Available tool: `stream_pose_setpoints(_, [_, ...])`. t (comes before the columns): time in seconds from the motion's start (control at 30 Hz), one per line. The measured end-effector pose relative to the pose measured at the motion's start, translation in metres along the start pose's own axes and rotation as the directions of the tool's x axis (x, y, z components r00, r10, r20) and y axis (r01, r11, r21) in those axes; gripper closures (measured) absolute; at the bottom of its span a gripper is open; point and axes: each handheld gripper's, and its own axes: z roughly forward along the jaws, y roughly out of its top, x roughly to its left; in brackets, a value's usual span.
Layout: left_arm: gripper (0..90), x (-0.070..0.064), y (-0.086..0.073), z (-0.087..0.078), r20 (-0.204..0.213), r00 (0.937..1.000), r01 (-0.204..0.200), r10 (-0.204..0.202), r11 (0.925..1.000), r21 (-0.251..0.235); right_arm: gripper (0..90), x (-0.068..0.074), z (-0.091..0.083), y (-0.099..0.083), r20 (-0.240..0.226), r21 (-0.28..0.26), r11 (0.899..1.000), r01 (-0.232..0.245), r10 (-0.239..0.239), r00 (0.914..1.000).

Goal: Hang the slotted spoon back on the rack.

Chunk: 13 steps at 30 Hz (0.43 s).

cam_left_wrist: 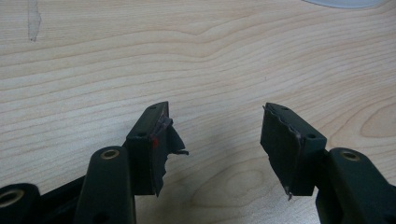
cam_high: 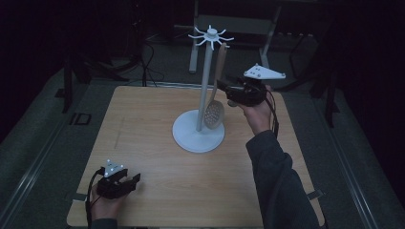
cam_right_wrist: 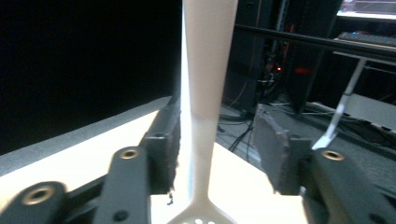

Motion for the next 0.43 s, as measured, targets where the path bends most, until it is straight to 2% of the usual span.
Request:
stream_pose_setpoints(0.17, [43.0, 0.000, 0.000, 0.000, 0.002, 1.0000, -0.003, 0.003, 1.0000, 0.002, 39.8, 0.000, -0.003, 0.001, 0.021, 0.005, 1.000, -0.002, 0.001, 0.9998])
stream_pose_setpoints(0.43, [42.9, 0.000, 0.000, 0.001, 0.003, 1.0000, -0.005, 0.005, 1.0000, 0.008, 38.2, -0.001, -0.009, -0.010, 0.051, 0.023, 1.000, -0.004, 0.003, 0.9987])
